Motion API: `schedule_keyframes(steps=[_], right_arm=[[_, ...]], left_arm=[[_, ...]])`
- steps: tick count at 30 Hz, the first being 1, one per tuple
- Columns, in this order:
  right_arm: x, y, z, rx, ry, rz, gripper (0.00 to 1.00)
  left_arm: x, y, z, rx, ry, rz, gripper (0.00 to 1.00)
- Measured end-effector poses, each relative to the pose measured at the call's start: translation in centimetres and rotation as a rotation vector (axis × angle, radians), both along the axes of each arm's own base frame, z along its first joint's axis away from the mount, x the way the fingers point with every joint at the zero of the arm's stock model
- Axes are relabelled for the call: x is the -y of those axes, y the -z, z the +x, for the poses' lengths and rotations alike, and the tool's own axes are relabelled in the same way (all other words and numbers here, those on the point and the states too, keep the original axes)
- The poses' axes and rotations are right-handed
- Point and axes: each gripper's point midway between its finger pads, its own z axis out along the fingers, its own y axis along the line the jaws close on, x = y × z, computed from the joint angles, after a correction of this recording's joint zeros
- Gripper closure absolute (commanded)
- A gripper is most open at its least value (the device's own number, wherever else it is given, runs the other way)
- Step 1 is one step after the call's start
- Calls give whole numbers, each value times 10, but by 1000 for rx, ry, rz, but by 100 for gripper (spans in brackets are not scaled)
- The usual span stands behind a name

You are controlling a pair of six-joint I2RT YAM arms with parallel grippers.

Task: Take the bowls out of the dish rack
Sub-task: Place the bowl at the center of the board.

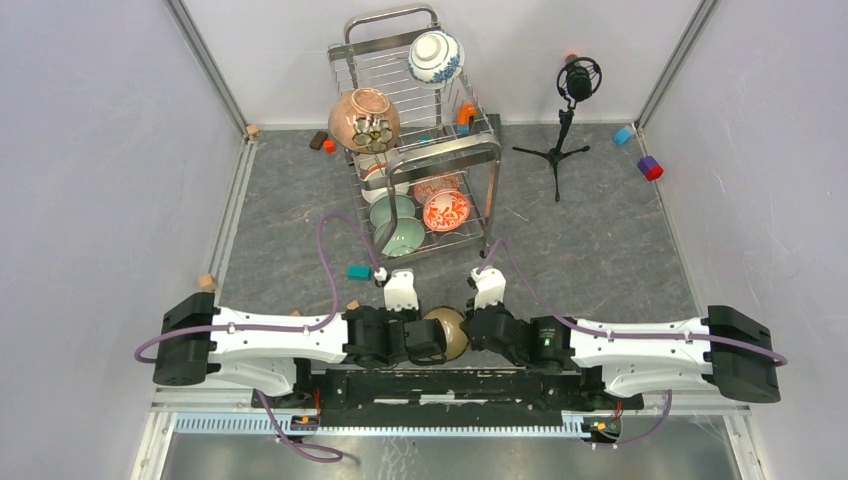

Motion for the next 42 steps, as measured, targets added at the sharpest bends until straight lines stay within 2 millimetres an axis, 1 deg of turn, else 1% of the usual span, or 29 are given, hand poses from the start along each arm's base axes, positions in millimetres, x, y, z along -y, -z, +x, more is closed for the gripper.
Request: schedule_keyframes(steps=[4,6,8,11,14,15,16,20,22,24,26,28,30,33,38,42], right_arm=[[14,11,-5,4,-40,-103,100],[21,15,-6,6,-49,-144,100],[26,16,-6,10,-54,-175,100],[31,15,-4,22,-55,-209,100],[37,5,1,50,-44,-238,100],[40,0,3,62,-39,-245,100],[42,-6,6,76,-30,-247,100],[62,-37,28,129,39,-254,100],[80,-57,48,157,113,-254,100],[101,-72,68,179,198,-263,100],[125,-81,89,185,289,-273,100],[156,-84,110,173,399,-289,100],[185,-81,126,138,498,-294,100],[219,-72,146,73,626,-263,100],[267,-47,173,-51,831,-183,100],[297,-20,193,-178,946,-109,100]], left_arm=[[10,-5,1,7,2,-49,52],[15,-9,2,11,2,-78,48],[19,-13,2,14,3,-102,40],[23,-16,2,20,20,-115,24],[24,-17,0,14,43,-114,6],[24,-18,-1,14,53,-113,3],[25,-20,-1,14,61,-118,1],[24,-34,-1,30,81,-162,0],[19,-42,-2,45,96,-189,0],[12,-47,-2,64,113,-205,0],[5,-50,-1,80,127,-212,0],[-1,-51,-1,92,134,-218,0],[-7,-52,0,105,130,-229,0],[-15,-50,1,121,123,-234,0],[-26,-42,3,144,123,-229,0],[-32,-38,5,159,114,-235,0]])
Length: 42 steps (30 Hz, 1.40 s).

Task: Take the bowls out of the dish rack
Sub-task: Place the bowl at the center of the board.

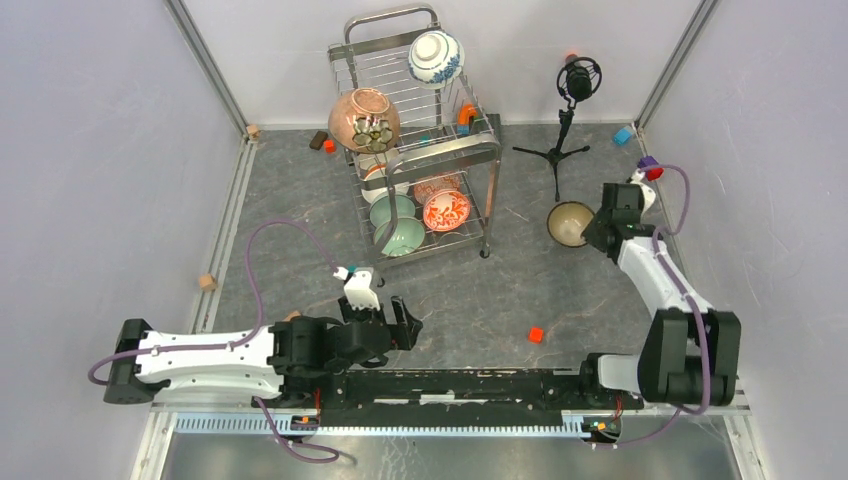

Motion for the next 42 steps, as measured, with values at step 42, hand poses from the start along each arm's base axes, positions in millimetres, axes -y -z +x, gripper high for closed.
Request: schedule_keyframes(steps=[42], right_arm=[[84,53,119,-121,203,179,100]], left_arm=[[-24,6,15,86,-82,-6,0]])
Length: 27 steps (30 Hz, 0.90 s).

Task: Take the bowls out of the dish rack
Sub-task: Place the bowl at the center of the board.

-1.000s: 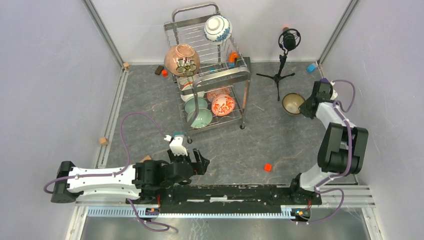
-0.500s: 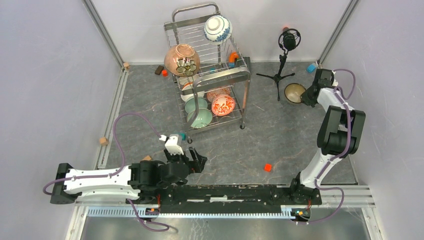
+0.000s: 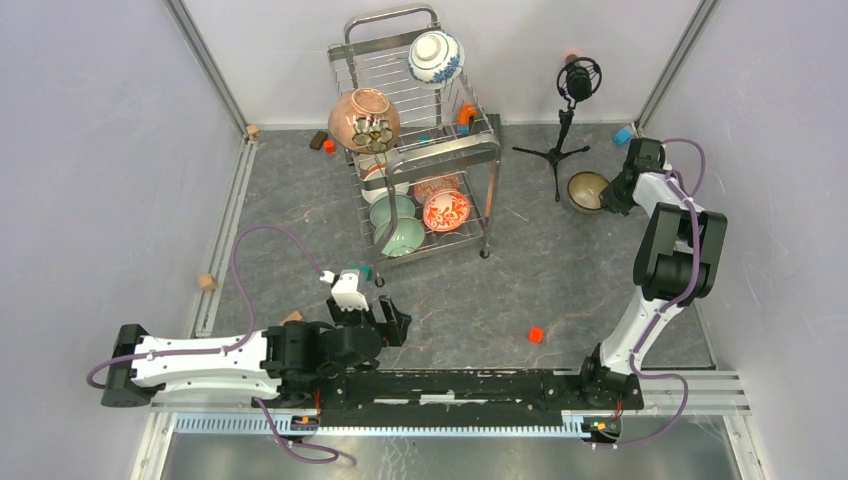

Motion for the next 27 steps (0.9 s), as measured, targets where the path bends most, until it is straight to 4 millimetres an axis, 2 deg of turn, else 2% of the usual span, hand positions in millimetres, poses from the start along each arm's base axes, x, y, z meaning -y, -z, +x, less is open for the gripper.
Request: schedule_keyframes(steps=[1,3,7,9,13,16,18,21,25,27], right_arm=[[0,0,0,2,-2,0,100],[1,0,0,2,-1,-1,91],[0,-1,3,14,-14,0,61],[-1,-3,6,24,-19,3,50],[-3,-5,8,36,-46,6,40],[-3,-17,8,62,-57,-5,33],[-4,-37,7,103,-64,-21,32],[-10,-85,5,213,-77,-59,32],[-36,-169,-6,453,-89,-120,32],[-63,-217,-17,603,-114,-130,33]], left_arm=[[-1,1,0,0,-1,6,0],[-2,0,0,1,-2,6,0],[-2,0,0,1,-2,5,0],[-2,0,0,1,-2,6,0],[-2,1,0,1,-2,7,0],[-2,1,0,1,-1,7,0],[-3,-1,0,1,-1,8,0],[-3,-11,0,3,-1,-5,0],[-3,-33,0,10,-3,-41,0],[-6,-46,2,19,-10,-56,0]])
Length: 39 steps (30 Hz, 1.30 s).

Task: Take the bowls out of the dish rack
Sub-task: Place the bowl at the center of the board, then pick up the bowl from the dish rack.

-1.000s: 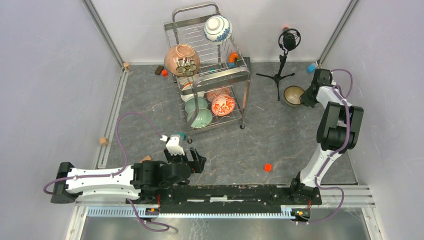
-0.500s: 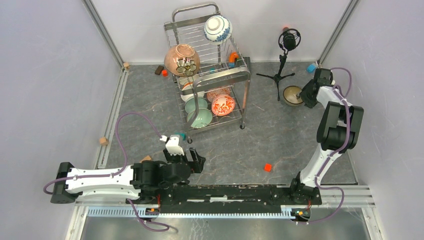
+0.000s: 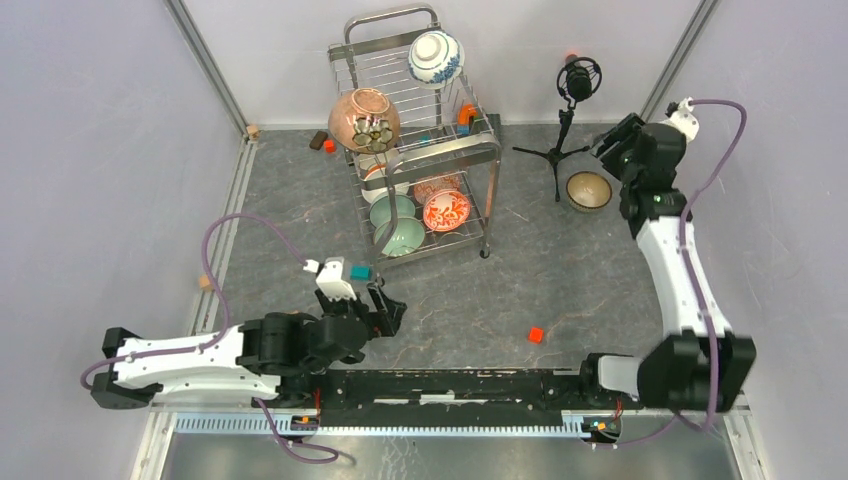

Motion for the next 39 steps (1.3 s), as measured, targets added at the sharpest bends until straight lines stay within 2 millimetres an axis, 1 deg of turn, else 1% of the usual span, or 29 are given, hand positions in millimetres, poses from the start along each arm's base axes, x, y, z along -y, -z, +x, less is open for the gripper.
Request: schedule_keyframes(steps=[1,2,3,4,5,6,8,10,12,15,17,20,23,26,27,29,31,33,35,37,39], right_arm=[[-8,-15,-5,48,-11,-1,33],[-23,-34,-12,121,-33,0,34],[-33,-46,-21,166,-48,1,34],[-46,-56,-34,229,-61,6,33],[-52,-61,-46,270,-64,8,32],[-59,-62,-63,322,-68,18,30],[-61,-53,-90,382,-60,36,30],[-59,-36,-113,414,-59,52,28],[-65,-25,-124,421,-100,61,27],[-88,-7,-135,432,-238,75,26],[-102,17,-146,424,-325,83,26],[-125,58,-165,400,-449,98,29],[-148,92,-179,382,-579,127,30],[-162,122,-191,361,-663,149,30],[-166,127,-195,348,-685,154,31],[-171,117,-198,390,-721,149,31],[-175,106,-200,436,-751,138,31],[-179,102,-202,456,-777,129,31],[-182,102,-202,456,-796,123,31],[-184,104,-203,449,-815,118,31],[-186,105,-205,450,-834,107,31]], left_arm=[[-1,-5,1,6,-6,-4,0],[-4,-11,2,15,-11,-7,0],[-7,-16,3,24,-16,-7,0],[-10,-23,5,38,-23,-7,0],[-13,-29,6,50,-27,-9,0],[-16,-36,8,66,-34,-13,0],[-22,-51,12,101,-48,-22,0],[-28,-68,16,144,-60,-18,0],[-33,-88,22,190,-75,-8,0],[-40,-128,28,268,-89,-11,0],[-44,-156,32,325,-96,-32,0],[-48,-190,37,413,-106,-47,0],[-50,-214,44,502,-128,0,0],[-42,-236,50,575,-130,63,0],[-40,-243,51,591,-131,77,0],[-35,-263,57,621,-134,95,0],[-34,-287,67,639,-157,79,0],[-38,-308,85,649,-197,74,0],[-47,-327,108,653,-248,49,0],[-51,-335,124,650,-270,21,0],[-48,-333,132,638,-254,6,0]])
